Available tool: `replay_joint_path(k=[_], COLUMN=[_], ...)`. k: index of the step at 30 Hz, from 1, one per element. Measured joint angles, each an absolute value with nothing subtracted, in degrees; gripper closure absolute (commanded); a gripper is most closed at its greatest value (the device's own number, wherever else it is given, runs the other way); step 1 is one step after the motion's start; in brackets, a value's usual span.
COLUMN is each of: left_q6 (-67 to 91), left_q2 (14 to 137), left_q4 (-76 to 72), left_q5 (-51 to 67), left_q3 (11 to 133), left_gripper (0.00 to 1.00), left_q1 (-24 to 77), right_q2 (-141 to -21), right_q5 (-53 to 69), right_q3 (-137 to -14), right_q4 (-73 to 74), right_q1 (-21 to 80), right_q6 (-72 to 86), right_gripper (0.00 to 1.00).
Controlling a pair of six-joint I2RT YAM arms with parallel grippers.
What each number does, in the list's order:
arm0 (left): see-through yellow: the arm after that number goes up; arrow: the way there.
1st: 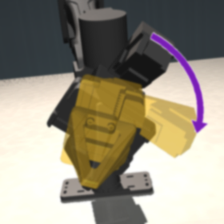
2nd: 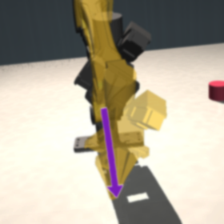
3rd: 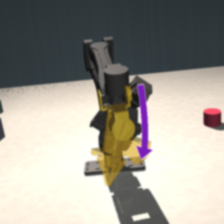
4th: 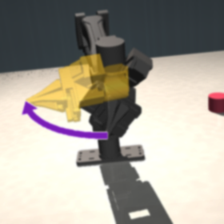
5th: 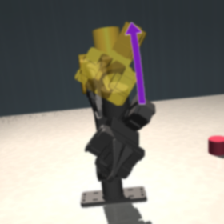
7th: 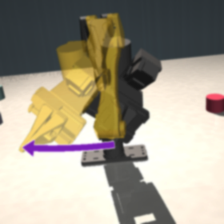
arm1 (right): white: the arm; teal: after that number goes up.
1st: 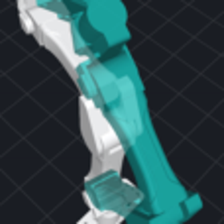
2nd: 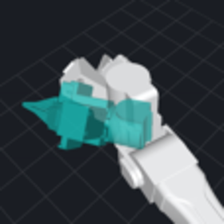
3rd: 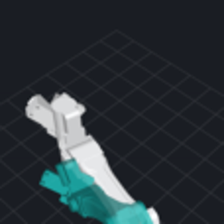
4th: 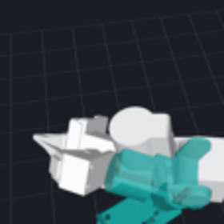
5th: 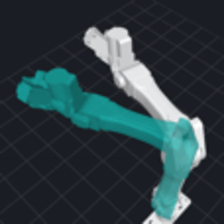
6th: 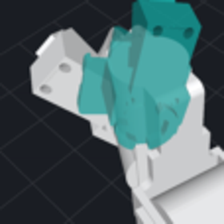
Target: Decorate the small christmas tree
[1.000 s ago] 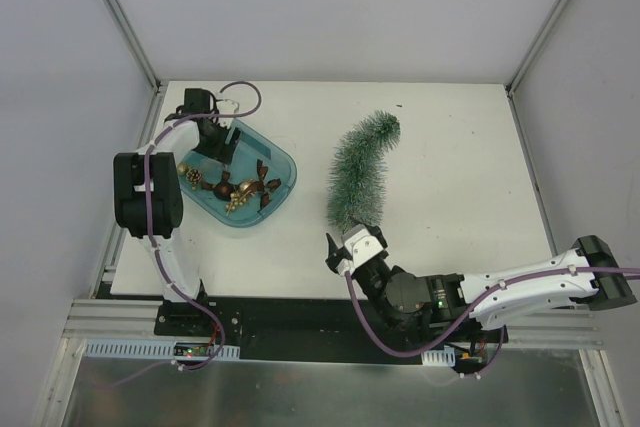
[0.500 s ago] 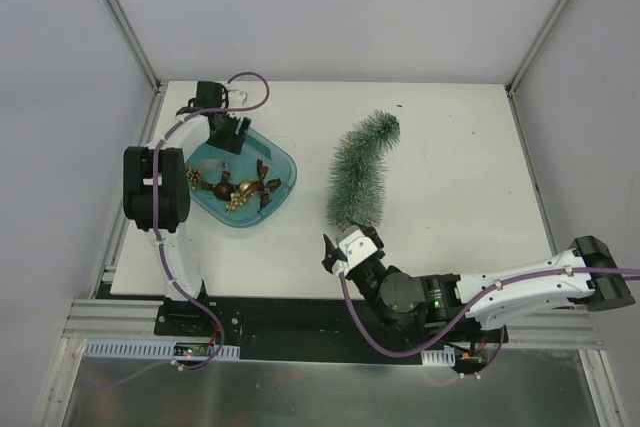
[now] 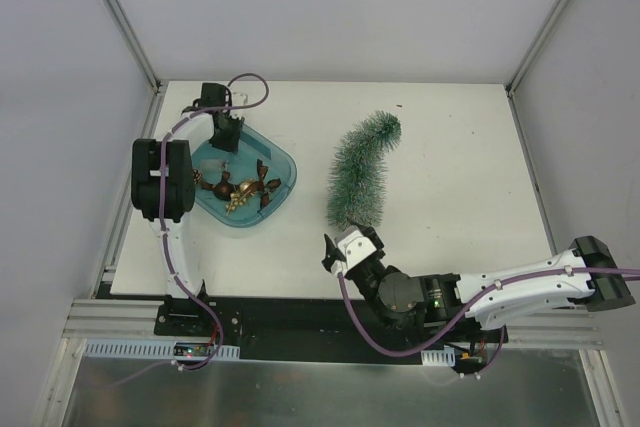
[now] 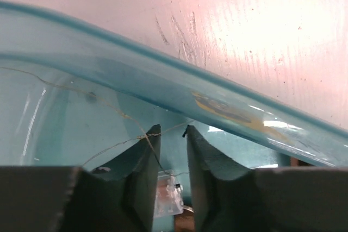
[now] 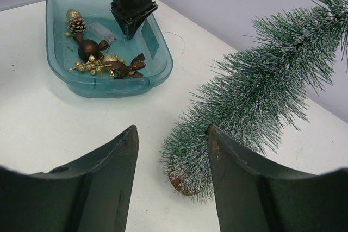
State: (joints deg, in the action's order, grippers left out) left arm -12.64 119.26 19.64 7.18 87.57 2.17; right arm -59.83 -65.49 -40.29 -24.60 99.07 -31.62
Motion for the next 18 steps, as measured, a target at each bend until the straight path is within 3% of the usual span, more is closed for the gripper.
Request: replay_joint_path(k=[1, 2, 11, 18], left_q6=[-12.4, -12.1, -11.2, -11.2], left_q2=[119.3, 119.3, 117.8, 106.4], left_q4=[19.6, 19.6, 20.4, 27.9], left_q5=[7.3, 7.4, 7.4, 7.4], left_q3=[87.7, 87.7, 87.0, 88.1], left_gripper=[0.98, 1.00, 1.00, 1.00], left_q1=[2.2, 2.2, 2.2, 2.2], right_q2=[-59.8, -59.8, -59.8, -59.0], right_q5=[-65.5, -65.5, -65.4, -64.9], right_q3=[-40.3, -40.3, -40.3, -40.3], right_q4=[-24.6, -24.6, -23.8, -23.1], right_q1=[99.1, 99.1, 99.0, 99.0], right_q6=[-31.6, -31.6, -31.0, -30.4], right_gripper=[0.45, 0.46, 0.48, 0.49])
